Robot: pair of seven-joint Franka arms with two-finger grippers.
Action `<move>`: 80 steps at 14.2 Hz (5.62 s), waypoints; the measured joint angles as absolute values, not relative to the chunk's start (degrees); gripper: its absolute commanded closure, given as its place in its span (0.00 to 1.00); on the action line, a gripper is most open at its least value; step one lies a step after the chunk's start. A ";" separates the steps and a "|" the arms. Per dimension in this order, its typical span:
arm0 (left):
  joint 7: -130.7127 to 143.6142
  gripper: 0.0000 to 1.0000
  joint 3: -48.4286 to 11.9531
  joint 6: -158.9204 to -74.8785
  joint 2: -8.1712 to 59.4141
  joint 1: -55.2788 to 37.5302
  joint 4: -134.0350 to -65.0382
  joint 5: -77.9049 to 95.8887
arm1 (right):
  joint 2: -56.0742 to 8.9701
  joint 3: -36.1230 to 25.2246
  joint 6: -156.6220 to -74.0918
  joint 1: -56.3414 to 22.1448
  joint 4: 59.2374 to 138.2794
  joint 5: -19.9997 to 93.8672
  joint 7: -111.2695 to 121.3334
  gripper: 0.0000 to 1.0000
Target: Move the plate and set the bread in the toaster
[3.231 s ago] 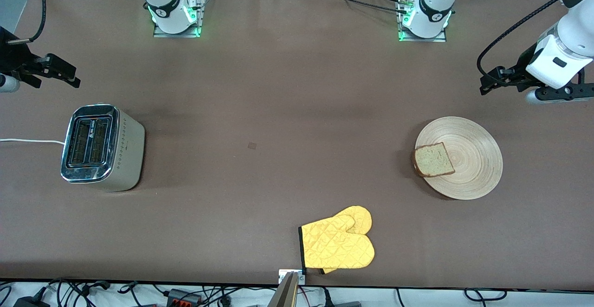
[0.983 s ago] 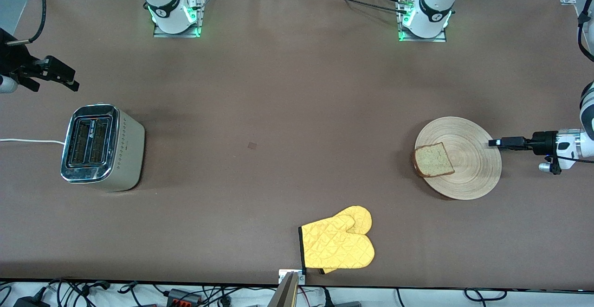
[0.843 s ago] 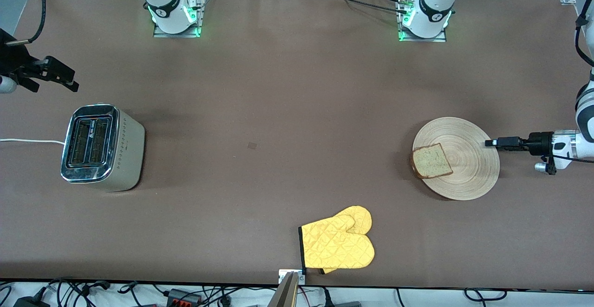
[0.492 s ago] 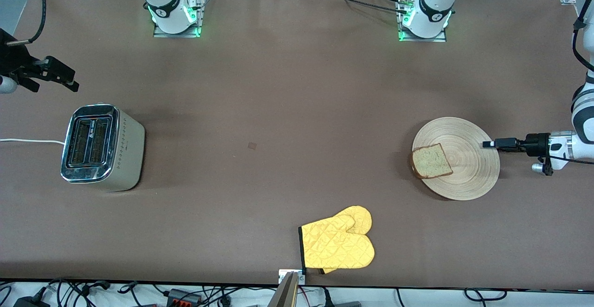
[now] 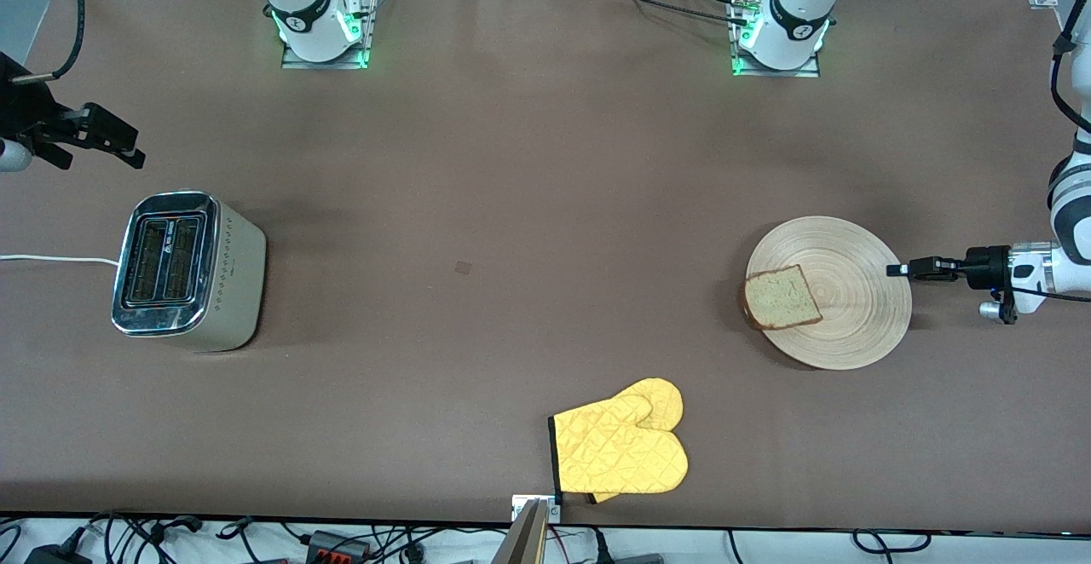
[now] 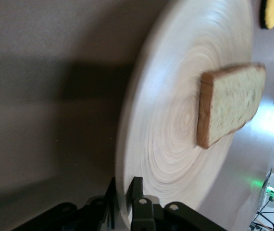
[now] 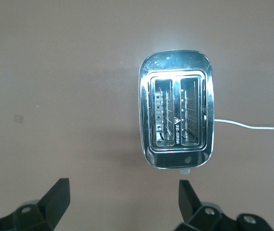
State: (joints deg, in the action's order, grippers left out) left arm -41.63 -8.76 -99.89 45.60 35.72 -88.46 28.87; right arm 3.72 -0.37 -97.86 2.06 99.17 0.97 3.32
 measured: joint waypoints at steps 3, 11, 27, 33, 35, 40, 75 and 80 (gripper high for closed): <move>-41.62 0.99 -9.14 -98.44 45.73 35.37 -88.28 34.21 | 3.72 -0.37 -97.86 2.06 99.17 0.96 3.34 0.00; -41.54 1.00 -10.00 -94.59 49.75 21.67 -88.56 52.85 | 3.81 -0.37 -97.88 2.06 99.16 0.95 3.38 0.00; -41.39 1.00 -10.15 -113.41 52.57 -14.05 -89.40 77.00 | -1.71 -0.07 -98.86 1.54 100.57 1.03 3.40 0.00; -41.37 0.82 -10.14 -114.82 53.20 -15.48 -89.44 77.00 | -5.33 0.24 -100.73 -3.33 100.61 4.18 3.35 0.00; -41.37 0.79 -10.13 -114.73 53.24 -15.46 -89.41 77.02 | -7.97 0.28 -103.41 -5.22 100.66 4.91 3.35 0.00; -41.37 0.54 -9.52 -114.73 53.27 -15.32 -89.39 77.02 | -14.44 0.44 -108.69 -10.23 100.69 5.22 3.03 0.12; -1.94 0.00 -4.62 -79.00 19.25 3.33 -71.78 -2.16 | -33.85 -0.09 -115.64 -18.08 100.94 26.75 -6.69 0.59; 0.94 0.00 -4.57 -91.66 4.14 3.81 -94.01 -1.42 | -33.85 -0.14 -115.47 -17.99 100.94 26.76 -7.16 0.79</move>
